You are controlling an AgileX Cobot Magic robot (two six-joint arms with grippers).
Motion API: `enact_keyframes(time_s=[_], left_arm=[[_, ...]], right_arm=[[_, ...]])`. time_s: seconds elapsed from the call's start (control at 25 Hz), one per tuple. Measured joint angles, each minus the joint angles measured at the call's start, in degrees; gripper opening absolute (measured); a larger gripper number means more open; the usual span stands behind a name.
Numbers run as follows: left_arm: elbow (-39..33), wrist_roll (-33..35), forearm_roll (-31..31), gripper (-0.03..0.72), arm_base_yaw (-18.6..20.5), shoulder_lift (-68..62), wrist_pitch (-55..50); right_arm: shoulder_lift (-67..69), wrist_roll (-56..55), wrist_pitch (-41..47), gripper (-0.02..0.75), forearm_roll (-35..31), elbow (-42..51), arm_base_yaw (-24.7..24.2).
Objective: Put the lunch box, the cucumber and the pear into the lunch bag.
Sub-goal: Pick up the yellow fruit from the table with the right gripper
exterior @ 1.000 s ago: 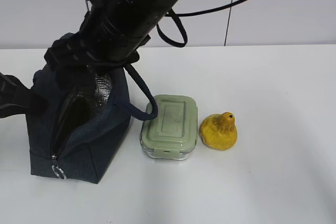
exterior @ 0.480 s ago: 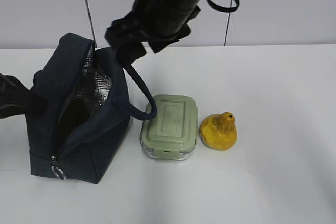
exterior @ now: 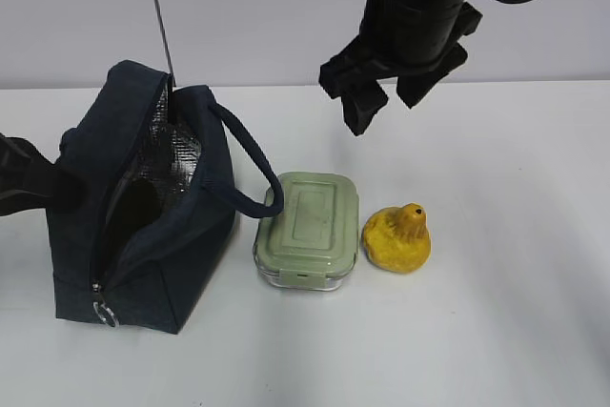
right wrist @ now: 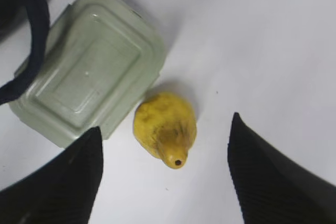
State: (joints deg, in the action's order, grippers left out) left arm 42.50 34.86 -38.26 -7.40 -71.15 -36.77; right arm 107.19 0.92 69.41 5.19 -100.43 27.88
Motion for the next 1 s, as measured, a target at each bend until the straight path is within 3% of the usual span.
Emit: enact_keyframes(time_s=[0.48,0.8,1.0], left_arm=[[0.00,0.00,0.17,0.003,0.00,0.00,-0.77],[0.00,0.00,0.24,0.003,0.00,0.00,-0.83],[0.00,0.00,0.41,0.003,0.00,0.00,-0.89]], right_arm=[[3.44,-0.92,0.28,0.543,3.21,10.56,-2.48],[3.44,3.24,-5.51,0.527,-6.71,14.24,-4.96],[3.92,3.47,-7.00,0.527,-7.48,14.24,-4.96]])
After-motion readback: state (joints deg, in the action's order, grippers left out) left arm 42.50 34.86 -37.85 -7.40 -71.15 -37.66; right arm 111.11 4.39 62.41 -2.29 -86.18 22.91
